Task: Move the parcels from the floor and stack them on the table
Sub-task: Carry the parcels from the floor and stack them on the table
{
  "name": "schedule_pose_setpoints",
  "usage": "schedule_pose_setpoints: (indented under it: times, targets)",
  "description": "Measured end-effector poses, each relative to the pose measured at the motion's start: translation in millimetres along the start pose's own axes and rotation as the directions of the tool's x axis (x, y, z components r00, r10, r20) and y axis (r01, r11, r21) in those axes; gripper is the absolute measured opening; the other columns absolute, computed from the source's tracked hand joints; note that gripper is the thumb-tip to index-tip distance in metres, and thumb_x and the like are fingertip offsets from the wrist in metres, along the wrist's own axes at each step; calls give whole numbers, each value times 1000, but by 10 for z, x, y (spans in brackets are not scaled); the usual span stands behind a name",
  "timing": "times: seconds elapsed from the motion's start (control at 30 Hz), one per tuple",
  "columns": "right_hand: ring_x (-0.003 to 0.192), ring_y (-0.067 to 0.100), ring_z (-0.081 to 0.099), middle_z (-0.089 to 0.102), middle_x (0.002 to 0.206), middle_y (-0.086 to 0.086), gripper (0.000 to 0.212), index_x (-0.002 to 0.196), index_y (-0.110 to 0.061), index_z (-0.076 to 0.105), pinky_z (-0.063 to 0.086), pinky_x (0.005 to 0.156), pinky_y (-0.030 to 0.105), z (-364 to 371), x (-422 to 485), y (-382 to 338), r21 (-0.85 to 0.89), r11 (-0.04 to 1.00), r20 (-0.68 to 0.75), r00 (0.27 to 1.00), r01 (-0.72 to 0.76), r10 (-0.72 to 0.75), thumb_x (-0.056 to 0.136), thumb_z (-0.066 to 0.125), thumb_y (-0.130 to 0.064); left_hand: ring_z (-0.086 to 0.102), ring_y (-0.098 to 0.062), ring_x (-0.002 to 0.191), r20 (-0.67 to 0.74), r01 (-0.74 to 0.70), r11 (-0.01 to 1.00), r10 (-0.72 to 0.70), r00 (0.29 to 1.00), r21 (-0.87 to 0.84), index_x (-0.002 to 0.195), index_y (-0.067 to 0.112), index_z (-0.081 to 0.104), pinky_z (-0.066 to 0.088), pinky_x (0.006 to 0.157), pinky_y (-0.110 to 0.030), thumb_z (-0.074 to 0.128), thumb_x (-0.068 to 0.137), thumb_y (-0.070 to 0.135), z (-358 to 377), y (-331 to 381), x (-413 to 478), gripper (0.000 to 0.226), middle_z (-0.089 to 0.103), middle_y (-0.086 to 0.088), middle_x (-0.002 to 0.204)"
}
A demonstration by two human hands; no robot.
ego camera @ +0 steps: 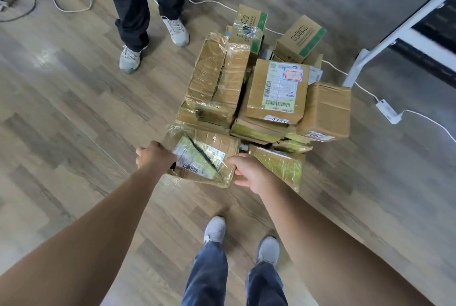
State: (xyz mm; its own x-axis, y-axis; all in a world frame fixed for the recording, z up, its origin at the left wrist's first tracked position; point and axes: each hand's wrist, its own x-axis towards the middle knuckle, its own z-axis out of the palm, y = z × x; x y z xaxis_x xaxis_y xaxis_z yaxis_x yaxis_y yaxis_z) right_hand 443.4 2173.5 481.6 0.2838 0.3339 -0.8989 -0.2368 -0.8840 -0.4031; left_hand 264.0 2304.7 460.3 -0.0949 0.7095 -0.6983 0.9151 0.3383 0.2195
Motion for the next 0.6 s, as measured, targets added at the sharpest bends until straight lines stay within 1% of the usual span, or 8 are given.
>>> schedule_pose_setpoints:
  times: [0.1, 0.17, 0.23, 0.3, 0.37, 0.43, 0.53, 0.6]
  targets:
    - [115, 21, 48, 48, 133, 2, 48, 133, -17, 49, 49, 93, 41, -56, -116, -9, 29, 1000, -28, 1000, -3, 4, 89, 63, -29, 58, -33, 99, 36, 21, 995, -17, 999, -99, 118, 6, 40, 53, 73, -40, 67, 71, 21, -88, -18, -142, 56, 53, -15, 110]
    - [110, 21, 47, 48, 126, 3, 48, 131, -16, 45, 46, 93, 41, -124, -251, -21, 48, 999, -57, 998, 16, -14, 89, 62, -33, 64, -30, 87, 54, 15, 979, -4, 999, -202, 115, 2, 40, 53, 61, -36, 71, 70, 31, -150, -40, -246, 62, 63, -15, 97]
    - [110, 21, 45, 43, 122, 1, 56, 135, -18, 36, 44, 96, 42, -208, -447, -69, 73, 996, -72, 997, 41, -36, 90, 60, -40, 62, -30, 90, 26, -31, 969, 38, 999, -245, 114, 3, 43, 50, 62, -34, 73, 71, 45, -210, -49, -400, 67, 62, -14, 94]
    - [111, 22, 46, 43, 124, 1, 62, 139, -20, 32, 43, 97, 43, -339, -679, -130, 79, 994, -101, 992, 79, -70, 90, 59, -47, 59, -27, 91, 29, -73, 953, 85, 996, -293, 113, 11, 41, 53, 77, -39, 73, 72, 54, -292, -23, -599, 67, 58, -5, 89]
    - [110, 21, 46, 44, 125, -1, 65, 138, -19, 33, 43, 99, 44, -498, -944, -187, 55, 992, -137, 985, 110, -102, 89, 57, -54, 63, -24, 89, 57, -136, 912, 171, 984, -386, 123, 21, 40, 53, 86, -42, 74, 68, 59, -390, 33, -822, 75, 63, -1, 90]
    - [105, 19, 48, 47, 120, -3, 62, 132, -20, 36, 45, 99, 44, -672, -1186, -254, -22, 986, -181, 969, 164, -166, 88, 56, -59, 66, -23, 88, 100, -192, 863, 267, 958, -467, 133, 26, 40, 55, 78, -38, 76, 67, 58, -519, 145, -1056, 81, 66, -4, 99]
    - [94, 12, 53, 52, 112, -5, 60, 123, -23, 39, 48, 97, 43, -908, -1510, -345, -47, 973, -252, 940, 226, -231, 83, 58, -64, 68, -23, 73, 135, -230, 773, 375, 917, -591, 123, 19, 55, 58, 61, -39, 81, 60, 55, -693, 399, -1370, 77, 69, -10, 97]
    - [106, 17, 55, 53, 126, -3, 83, 131, -25, 35, 47, 99, 45, -1070, -1740, -443, -40, 969, -283, 927, 246, -247, 70, 59, -76, 69, -26, 74, 69, -292, 730, 420, 905, -618, 112, 23, 62, 57, 51, -37, 82, 56, 57, -805, 610, -1584, 68, 65, -12, 104]
